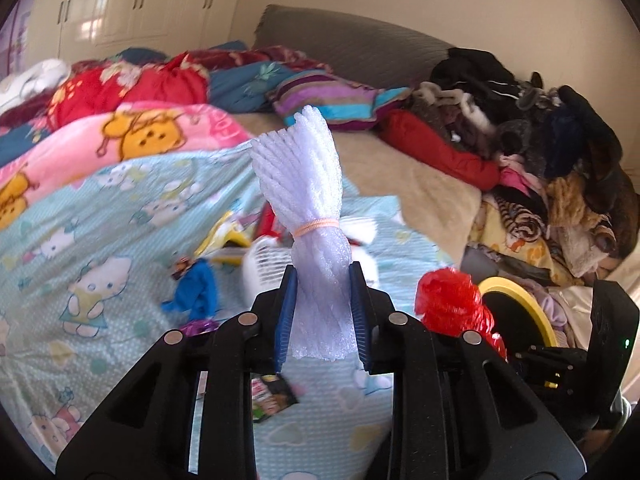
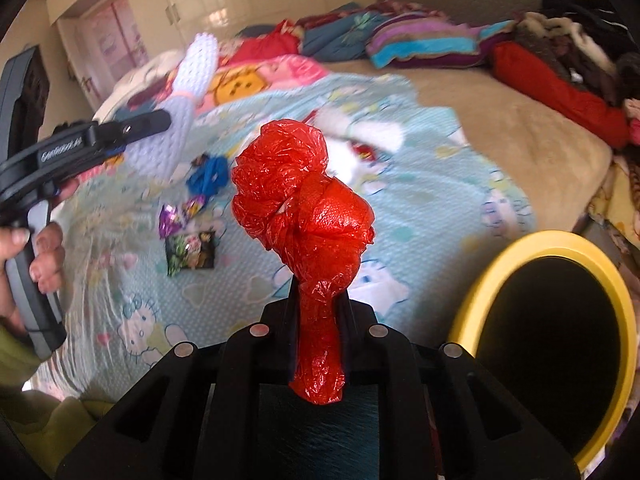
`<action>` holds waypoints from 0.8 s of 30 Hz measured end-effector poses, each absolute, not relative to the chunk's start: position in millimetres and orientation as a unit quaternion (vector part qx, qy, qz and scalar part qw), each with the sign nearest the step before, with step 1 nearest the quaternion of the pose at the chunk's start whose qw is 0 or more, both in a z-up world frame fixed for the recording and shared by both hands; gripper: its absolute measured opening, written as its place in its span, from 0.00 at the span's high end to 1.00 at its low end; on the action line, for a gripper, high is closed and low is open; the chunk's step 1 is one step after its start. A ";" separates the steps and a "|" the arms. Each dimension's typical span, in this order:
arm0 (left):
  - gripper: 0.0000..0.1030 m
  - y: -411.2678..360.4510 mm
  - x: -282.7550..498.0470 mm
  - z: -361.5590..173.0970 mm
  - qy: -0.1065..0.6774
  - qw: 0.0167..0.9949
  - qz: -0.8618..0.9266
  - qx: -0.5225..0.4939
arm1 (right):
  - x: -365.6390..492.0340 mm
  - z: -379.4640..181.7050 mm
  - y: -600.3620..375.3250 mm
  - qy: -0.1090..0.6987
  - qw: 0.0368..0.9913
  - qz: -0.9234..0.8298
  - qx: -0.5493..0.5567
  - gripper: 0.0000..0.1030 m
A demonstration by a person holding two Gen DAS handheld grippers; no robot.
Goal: Collect trash
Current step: 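Carry both items over the yellow bin and open both tools to drop them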
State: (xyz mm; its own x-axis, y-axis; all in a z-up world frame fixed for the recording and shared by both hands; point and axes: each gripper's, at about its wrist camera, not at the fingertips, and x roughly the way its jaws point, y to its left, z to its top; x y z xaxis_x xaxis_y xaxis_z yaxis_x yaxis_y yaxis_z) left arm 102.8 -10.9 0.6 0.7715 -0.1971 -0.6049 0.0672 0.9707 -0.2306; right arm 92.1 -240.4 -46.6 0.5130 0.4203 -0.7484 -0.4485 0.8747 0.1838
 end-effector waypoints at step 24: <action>0.81 -114.4 92.8 3.7 0.333 0.925 -0.179 -0.040 | 86.3 -34.1 -354.2 0.410 0.901 0.128 0.062 0.85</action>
State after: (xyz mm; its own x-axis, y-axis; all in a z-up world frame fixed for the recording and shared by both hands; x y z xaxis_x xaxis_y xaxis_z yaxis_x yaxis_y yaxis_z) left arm 92.8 -114.4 3.7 0.7149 -0.3571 -0.6011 0.3036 0.9330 -0.1933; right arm 86.3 -354.2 -34.1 0.6318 0.2815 -0.7222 -0.1795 0.9595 0.2170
